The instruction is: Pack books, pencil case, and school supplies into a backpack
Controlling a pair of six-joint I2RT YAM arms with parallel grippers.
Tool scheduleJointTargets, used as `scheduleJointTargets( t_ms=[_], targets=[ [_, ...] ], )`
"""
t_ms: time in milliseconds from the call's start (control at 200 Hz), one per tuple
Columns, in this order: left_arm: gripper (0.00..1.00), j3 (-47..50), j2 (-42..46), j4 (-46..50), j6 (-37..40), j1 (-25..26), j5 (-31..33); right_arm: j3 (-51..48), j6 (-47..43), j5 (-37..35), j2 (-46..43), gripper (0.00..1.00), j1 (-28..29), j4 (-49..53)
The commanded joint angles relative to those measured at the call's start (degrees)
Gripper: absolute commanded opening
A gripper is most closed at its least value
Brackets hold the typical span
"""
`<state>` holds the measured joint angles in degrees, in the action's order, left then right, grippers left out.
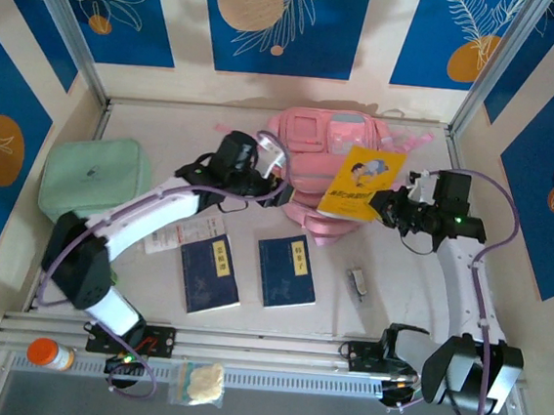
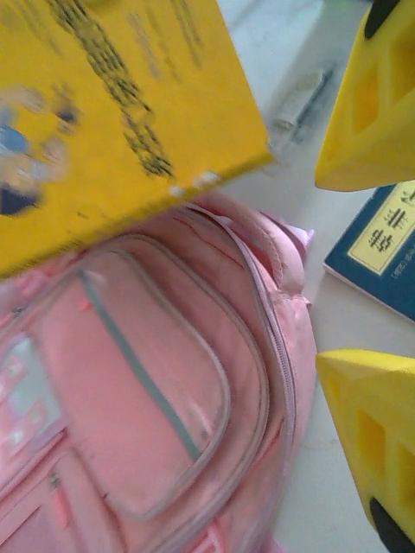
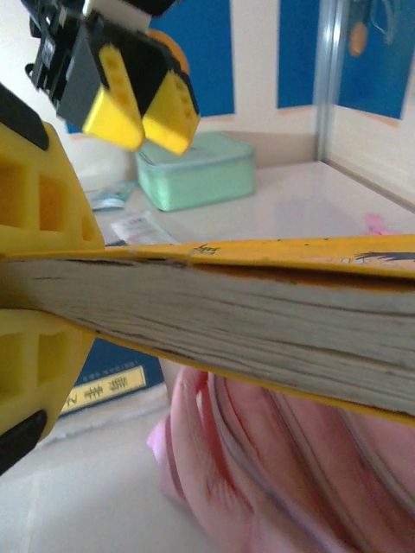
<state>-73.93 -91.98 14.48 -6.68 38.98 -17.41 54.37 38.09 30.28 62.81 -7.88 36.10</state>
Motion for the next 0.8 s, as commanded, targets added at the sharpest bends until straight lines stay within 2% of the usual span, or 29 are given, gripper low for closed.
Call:
scheduleJointTargets(
  t_ms=[0, 115, 200, 320, 590, 795],
  targets=[
    [0.52, -7.1, -7.1, 4.4, 12.1, 1.4, -0.7, -0.3, -1.6, -2.0, -2.3, 0.00, -3.0, 1.5],
    [0.52, -17.4, -16.4, 10.8, 18.8, 2.7, 0.0, -1.0, -1.2, -1.4, -2.7, 0.00, -6.5, 1.5],
    [0.54, -20.7, -21.4, 10.8, 23.7, 3.6, 0.5, -1.2, -1.5, -0.9, -2.7, 0.00, -8.5, 1.9],
    [0.57, -25.9, -27.6, 11.1, 26.8, 3.8, 1.3, -2.3, -1.4, 3.1, -2.3, 0.00, -11.0, 0.5],
    [0.63, -36.0, -37.3, 13.2, 30.3, 3.9, 4.1, -3.5, -0.6, 4.2, -0.9, 0.00, -11.6, -1.2],
    [0.60, -41.3, -42.4, 13.8, 30.5, 3.9, 7.9, -3.8, -0.3, 5.1, -0.4, 0.00, -11.5, -1.8]
  ],
)
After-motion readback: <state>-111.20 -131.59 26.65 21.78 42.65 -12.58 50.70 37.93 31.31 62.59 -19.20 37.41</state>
